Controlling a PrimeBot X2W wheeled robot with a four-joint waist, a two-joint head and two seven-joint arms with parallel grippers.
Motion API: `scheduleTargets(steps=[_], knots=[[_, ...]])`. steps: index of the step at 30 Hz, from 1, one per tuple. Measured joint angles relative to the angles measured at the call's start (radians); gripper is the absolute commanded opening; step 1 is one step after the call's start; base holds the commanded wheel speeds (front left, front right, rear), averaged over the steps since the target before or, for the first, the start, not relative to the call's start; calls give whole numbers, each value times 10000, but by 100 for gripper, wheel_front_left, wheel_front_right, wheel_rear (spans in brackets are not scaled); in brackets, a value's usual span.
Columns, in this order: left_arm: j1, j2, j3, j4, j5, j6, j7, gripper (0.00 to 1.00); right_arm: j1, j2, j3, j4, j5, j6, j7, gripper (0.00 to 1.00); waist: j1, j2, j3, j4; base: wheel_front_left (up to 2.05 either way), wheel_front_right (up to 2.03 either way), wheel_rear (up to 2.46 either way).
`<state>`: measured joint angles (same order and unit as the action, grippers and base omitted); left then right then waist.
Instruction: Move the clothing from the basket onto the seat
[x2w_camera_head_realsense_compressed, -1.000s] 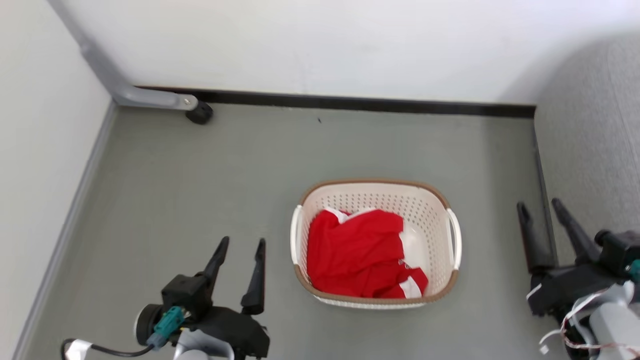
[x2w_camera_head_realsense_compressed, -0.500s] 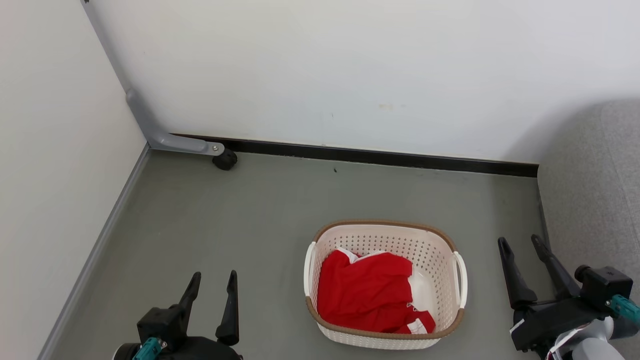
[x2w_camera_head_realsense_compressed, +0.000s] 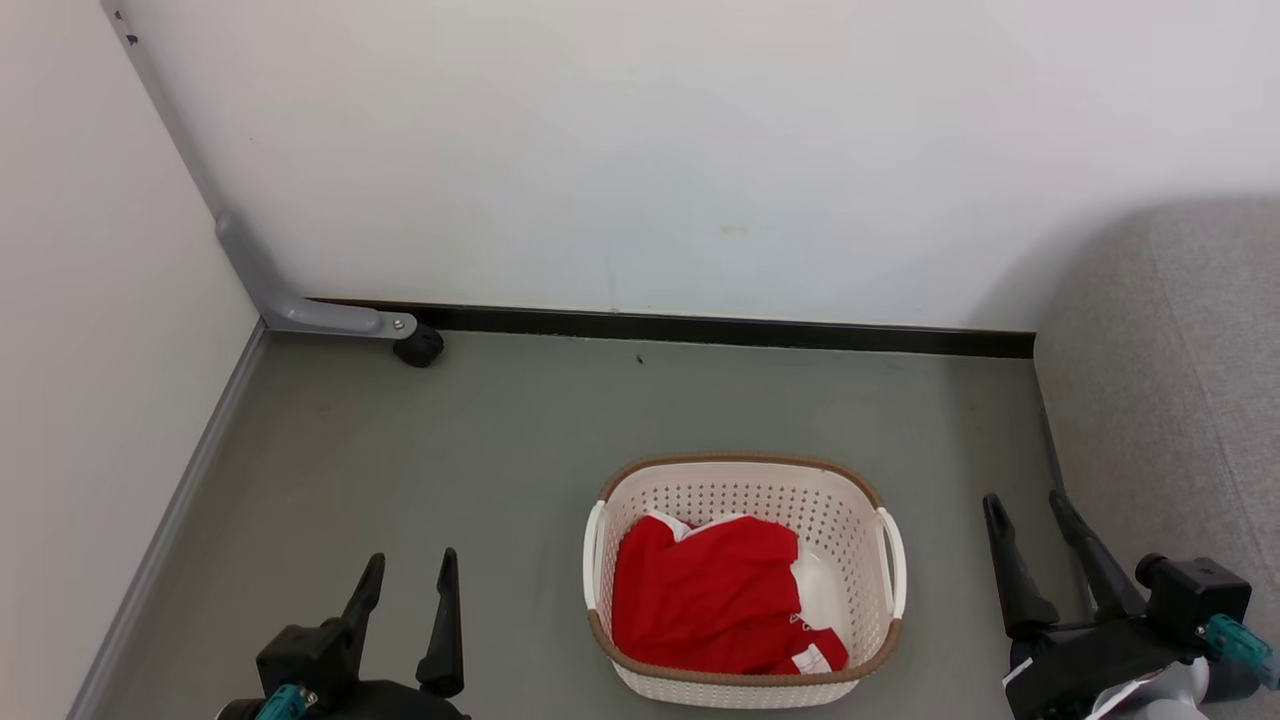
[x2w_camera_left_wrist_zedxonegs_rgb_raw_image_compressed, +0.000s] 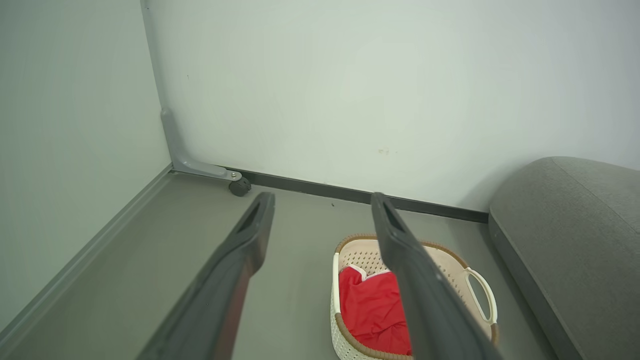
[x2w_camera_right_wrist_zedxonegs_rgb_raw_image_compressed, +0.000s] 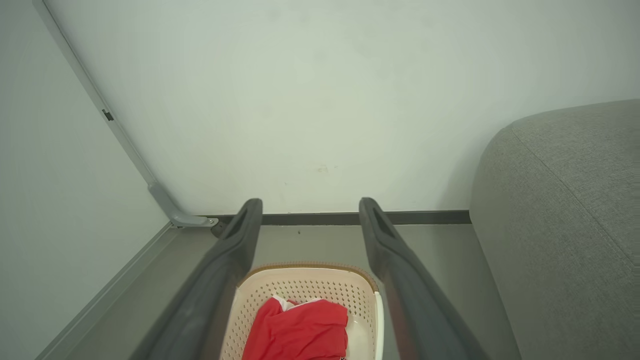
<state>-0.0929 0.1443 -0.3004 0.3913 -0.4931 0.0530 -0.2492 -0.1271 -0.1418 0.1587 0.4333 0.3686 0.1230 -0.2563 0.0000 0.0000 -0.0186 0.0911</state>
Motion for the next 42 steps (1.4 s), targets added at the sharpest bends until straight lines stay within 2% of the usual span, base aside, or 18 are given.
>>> scheduleTargets(steps=[27, 42], knots=[[8, -247, 221, -84, 255, -15, -2, 100, 379, 186, -418, -234, -527, -10, 0, 100, 0, 0, -112, -477, 0, 0, 0], [198, -201, 245, -422, 686, -17, -2, 100, 378, 428, -380, -393, -616, -10, 0, 100, 0, 0, 387, -857, 0, 0, 0]])
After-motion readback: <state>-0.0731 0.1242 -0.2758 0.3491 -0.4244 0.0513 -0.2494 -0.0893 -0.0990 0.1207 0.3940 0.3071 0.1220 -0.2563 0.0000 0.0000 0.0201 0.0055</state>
